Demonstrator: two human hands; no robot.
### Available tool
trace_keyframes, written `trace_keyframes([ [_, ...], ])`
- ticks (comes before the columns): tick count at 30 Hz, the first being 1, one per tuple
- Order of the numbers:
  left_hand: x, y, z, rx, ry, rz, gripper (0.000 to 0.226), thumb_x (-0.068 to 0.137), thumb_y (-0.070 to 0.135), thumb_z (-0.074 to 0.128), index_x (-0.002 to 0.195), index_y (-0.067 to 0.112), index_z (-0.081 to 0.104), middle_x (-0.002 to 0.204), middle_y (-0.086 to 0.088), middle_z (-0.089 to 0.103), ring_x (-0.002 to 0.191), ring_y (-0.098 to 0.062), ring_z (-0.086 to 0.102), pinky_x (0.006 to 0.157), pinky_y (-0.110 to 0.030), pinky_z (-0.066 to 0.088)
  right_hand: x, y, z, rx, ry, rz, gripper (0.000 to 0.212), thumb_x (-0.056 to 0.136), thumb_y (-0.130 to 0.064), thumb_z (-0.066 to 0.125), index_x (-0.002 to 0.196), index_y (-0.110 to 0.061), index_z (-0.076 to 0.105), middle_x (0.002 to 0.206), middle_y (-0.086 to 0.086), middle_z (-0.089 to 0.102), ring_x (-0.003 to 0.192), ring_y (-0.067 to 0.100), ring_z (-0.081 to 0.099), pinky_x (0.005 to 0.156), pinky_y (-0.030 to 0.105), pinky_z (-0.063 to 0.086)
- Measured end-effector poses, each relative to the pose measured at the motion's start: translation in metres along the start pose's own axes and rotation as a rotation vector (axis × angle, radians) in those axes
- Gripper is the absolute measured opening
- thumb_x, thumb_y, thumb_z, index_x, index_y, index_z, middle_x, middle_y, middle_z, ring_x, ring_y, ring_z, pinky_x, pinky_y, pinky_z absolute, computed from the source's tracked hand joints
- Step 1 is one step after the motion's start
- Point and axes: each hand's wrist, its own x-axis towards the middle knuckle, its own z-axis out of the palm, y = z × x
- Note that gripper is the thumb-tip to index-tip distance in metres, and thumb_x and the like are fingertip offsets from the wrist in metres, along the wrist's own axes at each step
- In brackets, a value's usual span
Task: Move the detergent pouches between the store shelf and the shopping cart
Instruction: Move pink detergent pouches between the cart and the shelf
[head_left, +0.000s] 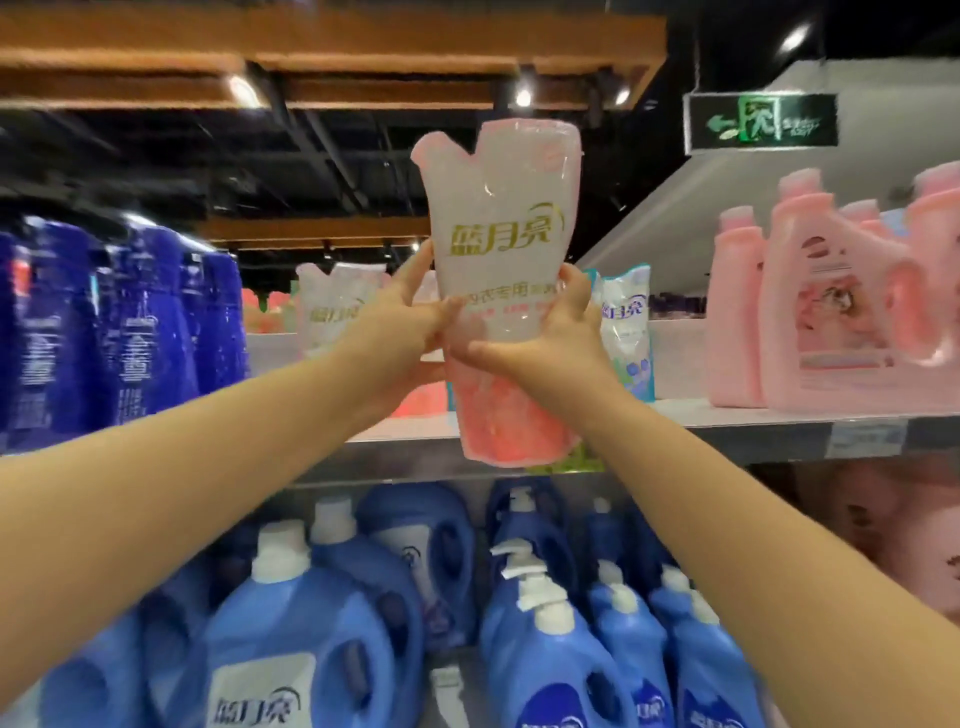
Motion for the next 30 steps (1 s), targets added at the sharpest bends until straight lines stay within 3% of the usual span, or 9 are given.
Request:
trace_keyframes([
  [6,0.063,-0.01,-0.059,0.146,0.112,-0.002,0.053,0.097,0.009,0.045,0.14,0.04,0.035,0.118,-0.001,0.064,0.102,-0.019,0.065,0.078,-0.041,0.056,0.075,0.005,0.069,0.037,-0.068,0.022,0.111,0.06,-0.048,0.082,0.143,-0.023,0.011,0.135,0.004,0.027,0.129,0.022,0.032,0.11,0.042,0.034],
  [13,0.123,-0.05,-0.096,0.197,0.238,-0.097,0.065,0.09,0.004,0.055,0.14,0.041,0.035,0.121,-0.007,0.06,0.096,-0.023,0.067,0.075,-0.047,0.057,0.132,0.041,0.116,-0.01,-0.221,0.044,0.116,0.056,-0.056,0.082,0.142,-0.022,0.011,0.139,0.006,0.032,0.129,0.025,0.036,0.108,0.044,0.037],
  [17,0.147,-0.085,-0.104,0.219,0.197,-0.166,0.067,0.091,0.0,0.052,0.143,0.037,0.03,0.113,-0.01,0.065,0.096,-0.024,0.066,0.076,-0.044,0.056,0.152,0.072,0.133,-0.154,-0.363,0.111,0.129,0.059,-0.057,0.079,0.147,-0.02,-0.007,0.148,0.01,0.024,0.136,0.029,0.028,0.113,0.046,0.029],
  [22,0.16,-0.116,-0.115,0.228,0.152,-0.215,0.069,0.09,0.0,0.054,0.144,0.035,0.029,0.111,-0.008,0.066,0.095,-0.024,0.066,0.077,-0.044,0.056,0.157,0.096,0.149,-0.167,-0.434,0.174,0.126,0.059,-0.049,0.083,0.146,-0.016,-0.002,0.144,0.006,0.027,0.135,0.024,0.029,0.113,0.04,0.03],
  [26,0.166,-0.117,-0.127,0.341,0.088,-0.212,0.07,0.09,0.006,0.056,0.145,0.038,0.026,0.107,-0.004,0.067,0.094,-0.02,0.067,0.08,-0.043,0.056,0.155,0.101,0.143,-0.183,-0.498,0.217,0.12,0.063,-0.037,0.084,0.147,-0.019,-0.001,0.136,-0.001,0.04,0.12,0.017,0.042,0.1,0.027,0.039],
  [28,0.166,-0.118,-0.136,0.413,0.096,-0.251,0.067,0.09,0.011,0.058,0.144,0.036,0.027,0.097,0.0,0.067,0.089,-0.017,0.067,0.075,-0.04,0.057,0.149,0.102,0.14,-0.243,-0.554,0.272,0.121,0.064,-0.04,0.083,0.146,-0.025,-0.005,0.115,-0.008,0.05,0.105,0.015,0.052,0.08,0.028,0.052],
  [30,0.158,-0.121,-0.143,0.514,0.04,-0.313,0.057,0.09,0.019,0.059,0.14,0.031,0.035,0.09,0.001,0.067,0.082,-0.015,0.068,0.069,-0.037,0.059,0.142,0.101,0.141,-0.291,-0.583,0.32,0.12,0.066,-0.038,0.082,0.145,-0.029,-0.007,0.098,-0.012,0.047,0.096,0.013,0.052,0.068,0.026,0.054],
])
